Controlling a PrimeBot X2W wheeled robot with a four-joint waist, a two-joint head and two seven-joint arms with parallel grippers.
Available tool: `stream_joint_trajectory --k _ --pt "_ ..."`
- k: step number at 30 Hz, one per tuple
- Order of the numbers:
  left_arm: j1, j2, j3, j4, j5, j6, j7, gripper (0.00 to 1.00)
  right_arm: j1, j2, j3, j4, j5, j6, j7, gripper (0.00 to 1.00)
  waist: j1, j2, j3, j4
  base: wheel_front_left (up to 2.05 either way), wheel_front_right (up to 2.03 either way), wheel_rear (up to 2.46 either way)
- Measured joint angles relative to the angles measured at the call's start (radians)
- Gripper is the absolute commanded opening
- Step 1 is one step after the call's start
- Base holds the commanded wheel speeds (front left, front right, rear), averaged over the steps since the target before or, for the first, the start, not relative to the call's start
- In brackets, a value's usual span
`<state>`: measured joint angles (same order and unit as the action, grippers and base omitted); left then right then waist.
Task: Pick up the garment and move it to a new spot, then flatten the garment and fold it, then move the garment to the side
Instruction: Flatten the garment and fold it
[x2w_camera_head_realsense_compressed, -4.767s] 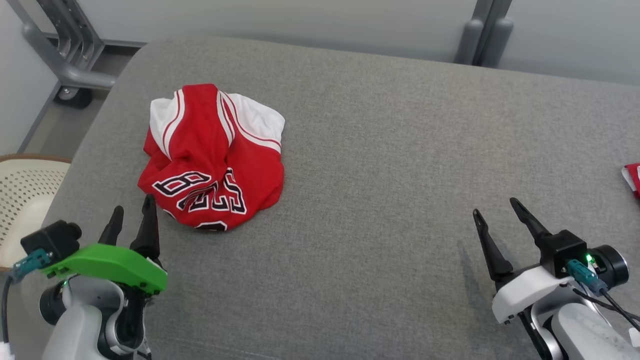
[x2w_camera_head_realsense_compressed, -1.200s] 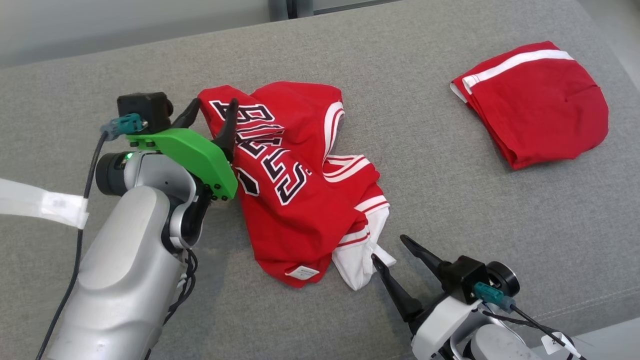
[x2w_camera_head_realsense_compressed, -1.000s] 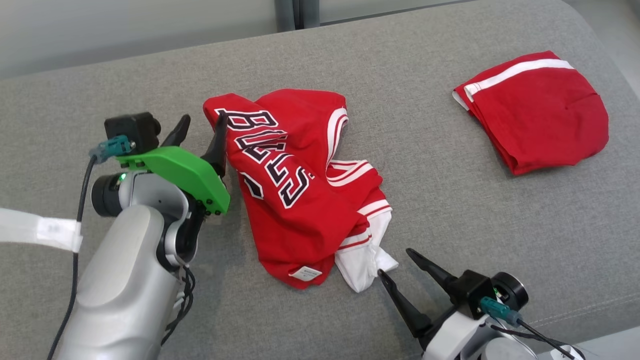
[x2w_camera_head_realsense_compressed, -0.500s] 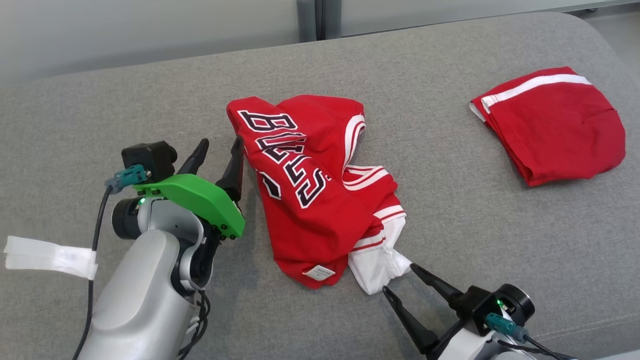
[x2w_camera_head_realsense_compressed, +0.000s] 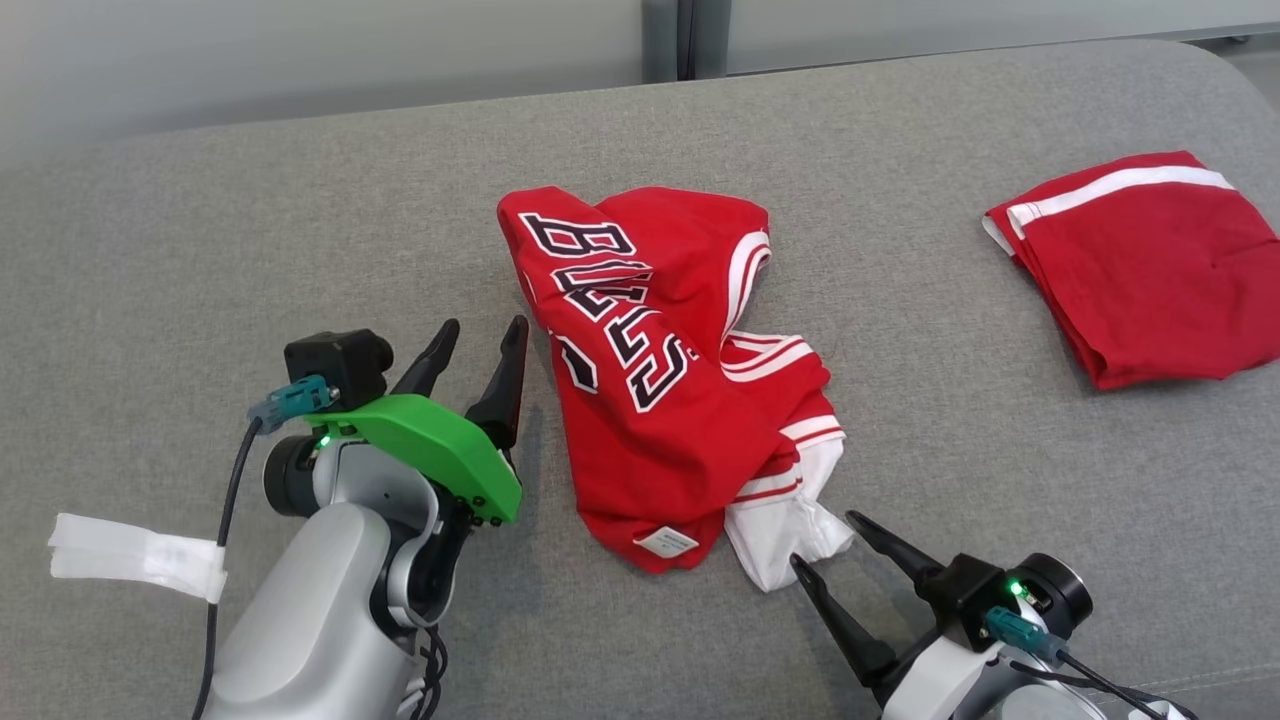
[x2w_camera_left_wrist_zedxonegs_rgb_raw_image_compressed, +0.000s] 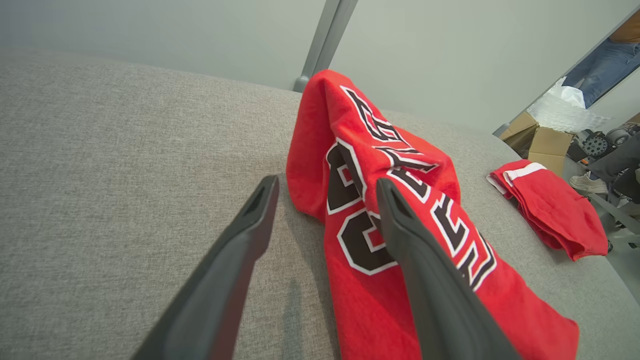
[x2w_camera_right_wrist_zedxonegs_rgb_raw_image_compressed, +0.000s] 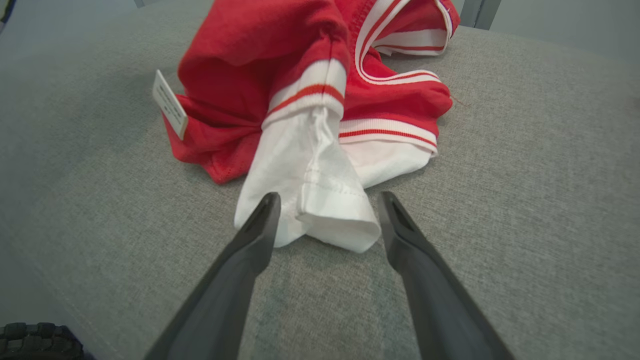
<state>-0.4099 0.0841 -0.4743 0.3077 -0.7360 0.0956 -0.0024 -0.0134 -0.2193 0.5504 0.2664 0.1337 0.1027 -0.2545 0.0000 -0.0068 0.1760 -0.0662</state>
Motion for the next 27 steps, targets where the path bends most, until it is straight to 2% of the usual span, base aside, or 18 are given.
stream_joint_trajectory --k 5,7,9,10,11,17,21,23,27 --pt "0.011 0.000 -0.013 -0.019 0.003 0.000 -0.014 1.00 -0.005 0.004 -0.004 0.009 0.001 0.000 0.000 0.98 0.0000 0.0000 -0.002 0.017 0.00 0.00 0.00" --pt "0.023 0.001 -0.013 -0.026 0.007 0.000 -0.019 1.00 -0.005 0.006 -0.003 0.018 0.004 0.000 0.000 0.59 0.0000 0.0000 -0.006 0.023 0.00 0.00 0.00" --pt "0.041 0.004 -0.012 -0.033 0.010 0.000 -0.026 1.00 -0.005 0.009 -0.002 0.024 0.007 0.000 0.000 0.40 0.0000 0.0000 -0.009 0.026 0.00 0.00 0.00" --pt "0.049 0.006 -0.012 -0.036 0.011 0.000 -0.033 1.00 -0.005 0.011 -0.003 0.026 0.009 0.000 0.000 0.07 0.0000 0.0000 -0.010 0.027 0.00 0.00 0.00" --pt "0.057 0.008 -0.011 -0.039 0.014 0.000 -0.035 1.00 -0.005 0.014 -0.005 0.028 0.010 0.000 0.000 0.00 0.0000 0.0000 -0.010 0.028 0.00 0.00 0.00" --pt "0.112 0.022 -0.010 -0.059 0.016 0.000 -0.049 1.00 -0.006 0.025 -0.033 0.031 0.041 0.000 0.000 0.00 0.0000 0.0000 -0.015 0.030 0.00 0.00 0.00" --pt "0.150 0.022 -0.043 -0.062 0.016 -0.001 -0.042 1.00 -0.023 0.016 -0.085 0.006 0.061 -0.006 0.000 0.00 0.0000 0.0000 -0.015 0.030 0.00 0.00 0.00" --pt "0.161 0.020 -0.058 -0.070 0.012 -0.021 -0.041 1.00 -0.058 -0.010 -0.122 -0.026 0.061 -0.016 0.000 0.00 0.0000 0.0000 -0.014 0.029 0.00 0.00 0.00" --pt "0.168 0.020 -0.077 -0.086 0.008 -0.036 -0.041 1.00 -0.170 -0.095 -0.189 -0.082 0.049 -0.016 0.000 0.00 0.0000 0.0000 -0.013 0.017 0.00 0.00 0.00"
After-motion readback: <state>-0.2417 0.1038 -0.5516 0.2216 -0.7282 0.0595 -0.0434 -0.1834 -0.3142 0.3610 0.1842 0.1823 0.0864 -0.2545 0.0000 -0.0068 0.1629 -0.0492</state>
